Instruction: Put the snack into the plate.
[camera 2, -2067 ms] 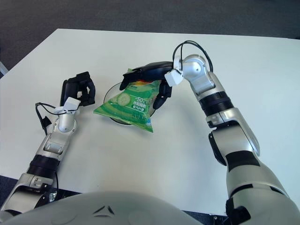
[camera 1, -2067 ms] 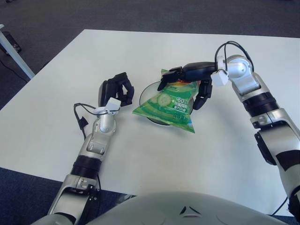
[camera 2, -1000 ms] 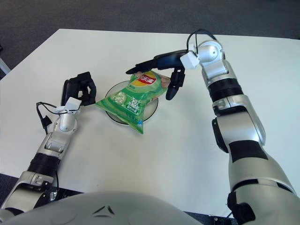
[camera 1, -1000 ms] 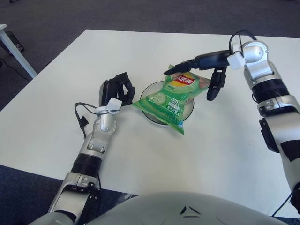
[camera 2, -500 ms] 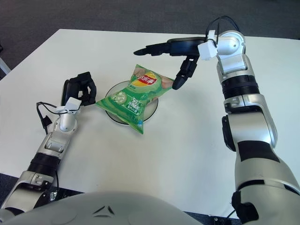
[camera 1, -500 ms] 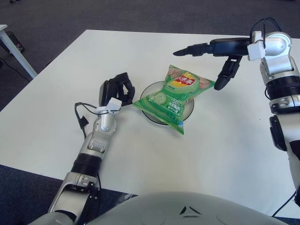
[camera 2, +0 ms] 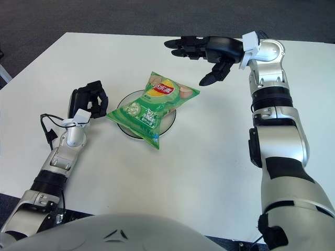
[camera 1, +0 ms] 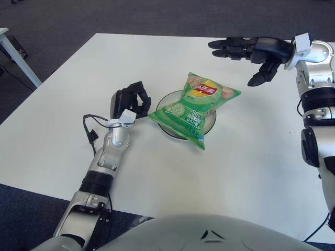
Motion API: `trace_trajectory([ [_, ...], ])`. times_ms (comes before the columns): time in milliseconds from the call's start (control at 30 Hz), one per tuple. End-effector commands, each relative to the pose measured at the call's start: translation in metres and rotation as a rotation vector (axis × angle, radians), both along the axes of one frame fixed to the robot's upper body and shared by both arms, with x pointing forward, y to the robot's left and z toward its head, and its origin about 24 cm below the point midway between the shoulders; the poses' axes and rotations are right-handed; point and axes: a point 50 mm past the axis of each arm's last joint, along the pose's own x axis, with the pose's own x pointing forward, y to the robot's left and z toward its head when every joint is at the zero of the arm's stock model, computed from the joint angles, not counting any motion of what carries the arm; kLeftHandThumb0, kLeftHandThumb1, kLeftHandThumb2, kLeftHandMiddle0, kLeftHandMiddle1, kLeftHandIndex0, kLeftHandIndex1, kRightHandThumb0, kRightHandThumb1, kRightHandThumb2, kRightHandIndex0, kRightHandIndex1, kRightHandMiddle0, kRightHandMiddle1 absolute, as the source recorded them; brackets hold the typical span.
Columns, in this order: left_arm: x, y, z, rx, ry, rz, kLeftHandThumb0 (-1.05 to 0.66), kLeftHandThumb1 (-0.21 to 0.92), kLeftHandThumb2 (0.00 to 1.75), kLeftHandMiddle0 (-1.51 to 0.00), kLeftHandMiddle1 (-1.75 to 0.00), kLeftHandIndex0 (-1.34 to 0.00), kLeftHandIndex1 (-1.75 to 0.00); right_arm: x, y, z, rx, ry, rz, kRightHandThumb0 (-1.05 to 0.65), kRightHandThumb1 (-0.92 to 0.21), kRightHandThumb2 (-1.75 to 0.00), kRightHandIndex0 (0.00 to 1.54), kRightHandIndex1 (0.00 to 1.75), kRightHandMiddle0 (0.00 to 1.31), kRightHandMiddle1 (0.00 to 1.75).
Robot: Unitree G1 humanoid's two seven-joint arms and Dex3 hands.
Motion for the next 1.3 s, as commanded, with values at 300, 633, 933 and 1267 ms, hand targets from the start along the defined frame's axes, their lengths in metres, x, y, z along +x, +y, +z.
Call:
trace_trajectory([
  [300,-0.027,0.001,-0.058,-0.033,0.233,0.045,-0.51,0.65,0.99,-1.34,-1.75,-1.10,-1.75,-0.001,-0.040,-0.045,0.244,0.099,-0.323,-0.78,-0.40,-0.79,0.05,0.02,0.00,0.25],
  [633,-0.026,0.001,-0.058,-0.062,0.228,0.062,-0.51,0.65,0.99,-1.33,-1.75,-1.09,-1.75,-0.024,-0.045,-0.103,0.572,0.194,-0.704,-0.43,-0.47,-0.99,0.30,1.01,0.01,1.30],
  [933,-0.025,0.004,-0.058,-0.083,0.232,0.067,-0.51,0.64,1.00,-1.34,-1.75,-1.10,-1.75,-0.038,-0.050,-0.116,0.719,0.302,-0.954,-0.04,-0.60,-0.90,0.42,1.48,0.33,1.73],
  [1267,-0.025,0.005,-0.057,-0.126,0.243,0.058,-0.51,0.64,1.00,-1.34,-1.75,-1.10,-1.75,-0.057,-0.063,-0.149,0.884,0.444,-1.123,-0.01,-0.43,-1.09,0.59,1.46,0.42,1.75],
])
